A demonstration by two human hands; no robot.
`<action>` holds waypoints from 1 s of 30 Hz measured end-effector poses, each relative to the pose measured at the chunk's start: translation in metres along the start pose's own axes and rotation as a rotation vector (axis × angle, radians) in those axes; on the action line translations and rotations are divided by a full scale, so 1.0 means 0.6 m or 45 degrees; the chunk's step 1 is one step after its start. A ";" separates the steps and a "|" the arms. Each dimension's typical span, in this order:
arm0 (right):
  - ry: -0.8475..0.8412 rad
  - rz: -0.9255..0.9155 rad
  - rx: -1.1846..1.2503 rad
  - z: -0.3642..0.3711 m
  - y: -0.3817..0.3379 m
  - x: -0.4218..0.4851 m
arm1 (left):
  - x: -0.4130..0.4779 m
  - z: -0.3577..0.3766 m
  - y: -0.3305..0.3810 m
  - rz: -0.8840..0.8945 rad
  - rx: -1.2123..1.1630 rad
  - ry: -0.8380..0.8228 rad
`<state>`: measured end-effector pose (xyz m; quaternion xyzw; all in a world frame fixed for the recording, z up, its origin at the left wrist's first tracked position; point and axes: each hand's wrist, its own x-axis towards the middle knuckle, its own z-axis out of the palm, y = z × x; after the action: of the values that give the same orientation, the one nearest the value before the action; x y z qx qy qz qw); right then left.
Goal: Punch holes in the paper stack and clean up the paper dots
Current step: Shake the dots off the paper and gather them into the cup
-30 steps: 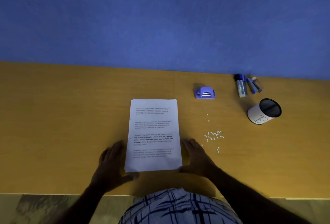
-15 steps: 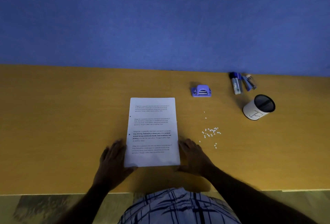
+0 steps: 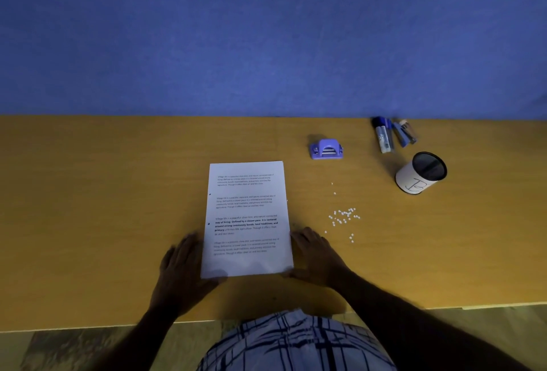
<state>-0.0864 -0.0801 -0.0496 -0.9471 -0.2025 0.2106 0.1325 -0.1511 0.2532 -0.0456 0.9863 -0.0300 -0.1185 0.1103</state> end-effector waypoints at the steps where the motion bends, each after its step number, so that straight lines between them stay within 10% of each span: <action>1: 0.019 0.006 0.018 -0.001 0.002 -0.001 | 0.002 -0.001 0.003 -0.015 -0.007 0.014; 10: 0.227 0.082 -0.061 -0.038 0.033 0.012 | 0.071 -0.011 0.100 0.149 -0.202 0.224; 30: 0.169 -0.141 -0.185 -0.080 0.045 0.104 | 0.198 -0.012 0.216 0.247 0.130 -0.132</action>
<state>-0.0041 -0.0843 -0.0380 -0.9534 -0.2603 0.1246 0.0880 -0.0384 0.1181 -0.0368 0.9757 -0.1369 -0.1564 0.0690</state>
